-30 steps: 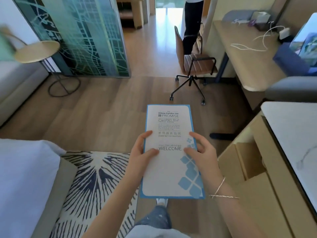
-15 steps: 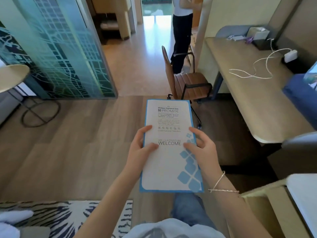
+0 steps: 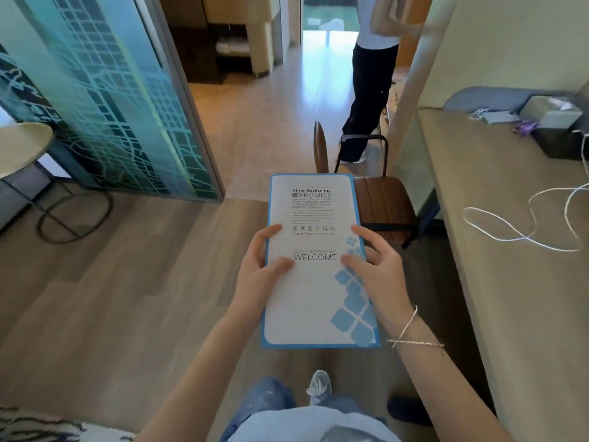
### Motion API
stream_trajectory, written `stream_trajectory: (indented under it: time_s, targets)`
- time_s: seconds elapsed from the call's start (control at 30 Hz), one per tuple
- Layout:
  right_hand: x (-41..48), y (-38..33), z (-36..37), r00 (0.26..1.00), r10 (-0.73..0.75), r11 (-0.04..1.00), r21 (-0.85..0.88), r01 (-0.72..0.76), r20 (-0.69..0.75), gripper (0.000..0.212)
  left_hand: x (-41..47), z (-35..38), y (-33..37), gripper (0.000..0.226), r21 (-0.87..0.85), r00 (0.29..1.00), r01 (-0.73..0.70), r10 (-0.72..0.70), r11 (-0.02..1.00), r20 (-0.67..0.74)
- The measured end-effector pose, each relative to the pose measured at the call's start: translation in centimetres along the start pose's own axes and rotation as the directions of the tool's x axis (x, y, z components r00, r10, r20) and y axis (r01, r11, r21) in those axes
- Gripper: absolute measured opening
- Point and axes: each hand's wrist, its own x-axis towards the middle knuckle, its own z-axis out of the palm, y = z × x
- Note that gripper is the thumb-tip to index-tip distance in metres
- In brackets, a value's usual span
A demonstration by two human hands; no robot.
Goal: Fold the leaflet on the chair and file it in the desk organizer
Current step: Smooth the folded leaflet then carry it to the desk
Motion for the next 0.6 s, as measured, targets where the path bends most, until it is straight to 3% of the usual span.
stream_trajectory:
  time_s: [0.27,0.47,0.6]
  targets:
    - [6.9,-0.6,-1.5,0.998,0.013,1.0,0.017,-0.012,-0.054,0.047,8.1,2.8,0.6,0.055,0.05,0.999,0.023,-0.025,0.999,0.04]
    - [8.1,-2.4,-4.8,0.94,-0.055,0.993,0.079,0.086,-0.336,0.048,13.6,7.9,2.5,0.059,0.091,0.954,0.006,-0.033,0.996,0.299]
    - [6.8,-3.2,-8.3,0.816,-0.107,0.978,0.09,0.19,-0.569,0.052,15.6,13.8,3.0,0.058,0.138,0.858,-0.009,-0.063,0.99,0.509]
